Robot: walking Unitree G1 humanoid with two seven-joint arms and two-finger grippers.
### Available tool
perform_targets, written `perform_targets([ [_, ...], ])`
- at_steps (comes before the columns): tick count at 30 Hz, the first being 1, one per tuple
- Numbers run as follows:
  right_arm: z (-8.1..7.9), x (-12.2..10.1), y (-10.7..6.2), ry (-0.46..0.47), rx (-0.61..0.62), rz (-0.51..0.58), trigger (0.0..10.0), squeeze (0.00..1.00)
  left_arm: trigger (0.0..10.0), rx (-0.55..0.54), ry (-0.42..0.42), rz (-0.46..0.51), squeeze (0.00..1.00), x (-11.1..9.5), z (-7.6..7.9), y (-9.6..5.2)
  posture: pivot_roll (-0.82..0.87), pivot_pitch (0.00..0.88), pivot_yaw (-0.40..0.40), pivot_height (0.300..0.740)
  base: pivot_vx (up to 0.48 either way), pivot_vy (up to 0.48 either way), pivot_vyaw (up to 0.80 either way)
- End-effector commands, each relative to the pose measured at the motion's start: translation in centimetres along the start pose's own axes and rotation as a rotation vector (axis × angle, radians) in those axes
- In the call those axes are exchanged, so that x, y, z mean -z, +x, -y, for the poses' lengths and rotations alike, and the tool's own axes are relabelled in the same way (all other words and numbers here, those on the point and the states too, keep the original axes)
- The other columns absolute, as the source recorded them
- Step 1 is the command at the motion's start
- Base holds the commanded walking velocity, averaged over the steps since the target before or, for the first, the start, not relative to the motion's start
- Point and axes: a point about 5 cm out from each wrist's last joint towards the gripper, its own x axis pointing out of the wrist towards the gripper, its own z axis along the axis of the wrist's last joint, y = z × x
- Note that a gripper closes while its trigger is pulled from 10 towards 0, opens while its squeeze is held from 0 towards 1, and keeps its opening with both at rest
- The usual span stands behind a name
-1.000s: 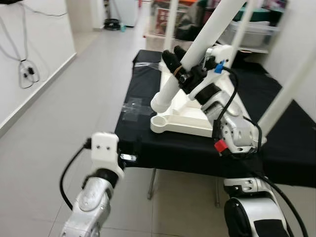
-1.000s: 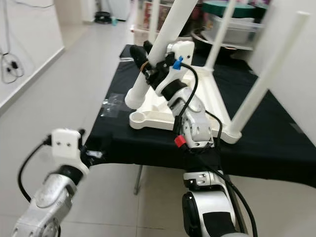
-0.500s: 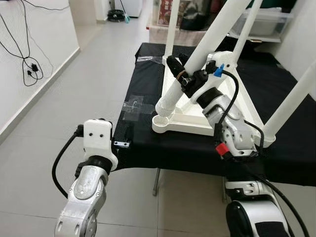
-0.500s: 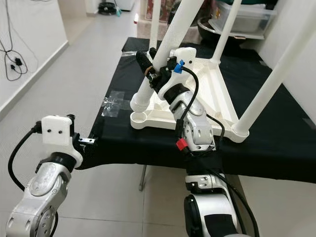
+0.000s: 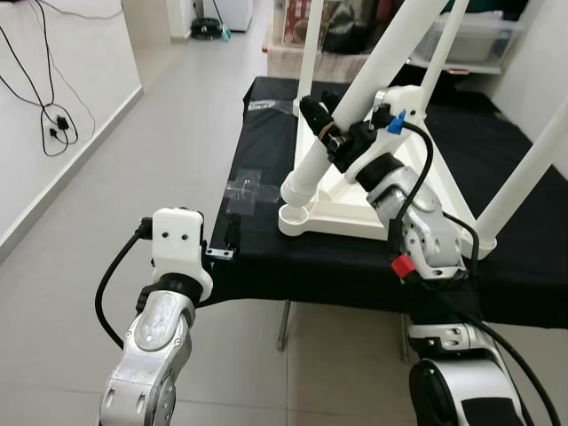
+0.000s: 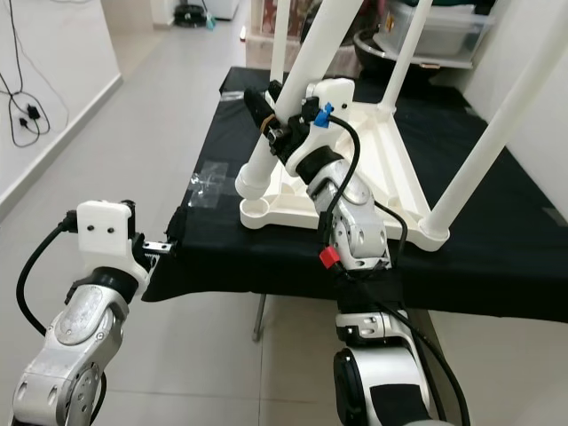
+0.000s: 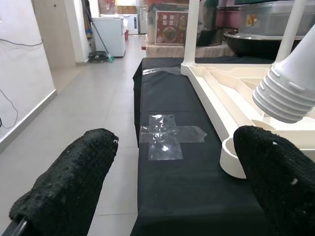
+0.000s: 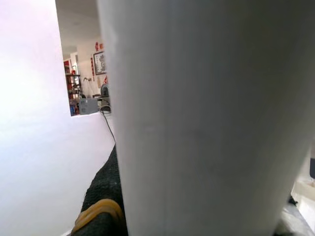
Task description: Building children table
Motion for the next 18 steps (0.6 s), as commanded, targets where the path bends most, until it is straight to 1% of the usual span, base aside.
perform_targets([
  [1, -0.15, -0.61, 0.24, -0.024, -0.016, 0.014, 10.0, 0.0, 10.0, 0.001, 0.013, -0.03, 0.0, 0.45, 0.12, 0.06, 0.08, 0.068, -0.103, 0.74, 0.251, 0.0, 0.0],
  [8, -0.26, -0.66, 0.33, -0.015, -0.021, 0.017, 10.0, 0.0, 10.0, 0.005, 0.02, -0.033, 0.0, 0.49, 0.16, 0.15, 0.08, 0.067, -0.103, 0.74, 0.281, 0.0, 0.0],
  [18, -0.04, -0.59, 0.14, -0.032, -0.024, 0.013, 10.0, 0.0, 10.0, 0.011, 0.023, -0.046, 0.0, 0.78, 0.18, 0.07, 0.08, 0.068, -0.104, 0.74, 0.256, 0.0, 0.0],
])
